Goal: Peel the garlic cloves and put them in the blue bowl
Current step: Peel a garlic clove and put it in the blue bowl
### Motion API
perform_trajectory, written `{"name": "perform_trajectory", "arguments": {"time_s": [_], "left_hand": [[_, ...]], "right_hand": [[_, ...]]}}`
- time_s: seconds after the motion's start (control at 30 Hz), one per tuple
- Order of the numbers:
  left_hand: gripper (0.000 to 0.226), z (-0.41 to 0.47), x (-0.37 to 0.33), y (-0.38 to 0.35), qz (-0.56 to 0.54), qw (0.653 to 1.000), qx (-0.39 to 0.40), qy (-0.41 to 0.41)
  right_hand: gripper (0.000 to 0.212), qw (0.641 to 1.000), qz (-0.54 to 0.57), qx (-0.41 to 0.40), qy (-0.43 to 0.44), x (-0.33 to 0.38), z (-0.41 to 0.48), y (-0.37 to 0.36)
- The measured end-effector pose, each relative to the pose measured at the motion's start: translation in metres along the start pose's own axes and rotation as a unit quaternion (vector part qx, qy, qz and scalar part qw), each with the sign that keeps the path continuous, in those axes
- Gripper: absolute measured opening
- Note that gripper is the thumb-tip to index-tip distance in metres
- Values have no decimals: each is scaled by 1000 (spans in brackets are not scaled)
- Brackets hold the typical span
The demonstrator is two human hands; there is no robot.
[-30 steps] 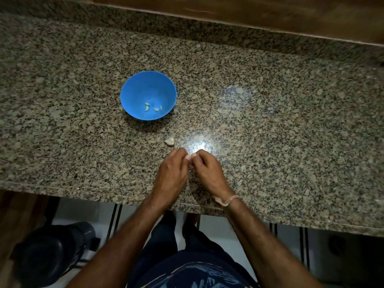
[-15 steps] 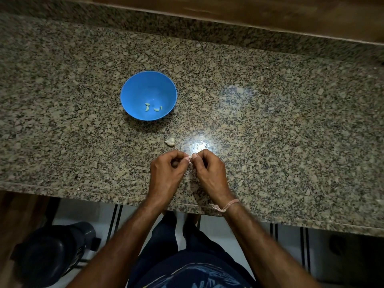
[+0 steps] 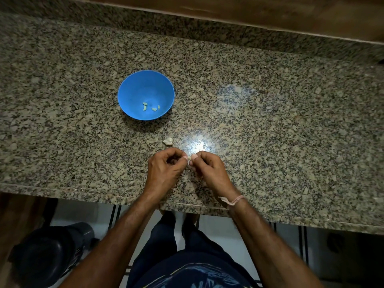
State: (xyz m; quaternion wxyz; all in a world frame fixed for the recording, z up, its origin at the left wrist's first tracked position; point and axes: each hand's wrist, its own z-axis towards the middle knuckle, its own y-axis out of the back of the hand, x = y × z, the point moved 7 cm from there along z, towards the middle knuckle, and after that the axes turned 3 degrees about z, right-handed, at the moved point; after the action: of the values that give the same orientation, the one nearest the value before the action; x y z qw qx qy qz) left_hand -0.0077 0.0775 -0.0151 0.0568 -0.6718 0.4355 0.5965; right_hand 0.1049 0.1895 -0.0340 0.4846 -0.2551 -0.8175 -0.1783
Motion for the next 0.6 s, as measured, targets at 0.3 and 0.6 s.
{"name": "perform_trajectory", "arguments": {"time_s": [0.3, 0.6], "left_hand": [[6, -3, 8, -12, 10, 1000, -4, 19], [8, 3, 4, -6, -19, 1000, -1, 17]], "right_hand": [[29, 957, 229, 23, -180, -20, 0, -14], [26, 997, 27, -2, -76, -12, 2, -3]]}}
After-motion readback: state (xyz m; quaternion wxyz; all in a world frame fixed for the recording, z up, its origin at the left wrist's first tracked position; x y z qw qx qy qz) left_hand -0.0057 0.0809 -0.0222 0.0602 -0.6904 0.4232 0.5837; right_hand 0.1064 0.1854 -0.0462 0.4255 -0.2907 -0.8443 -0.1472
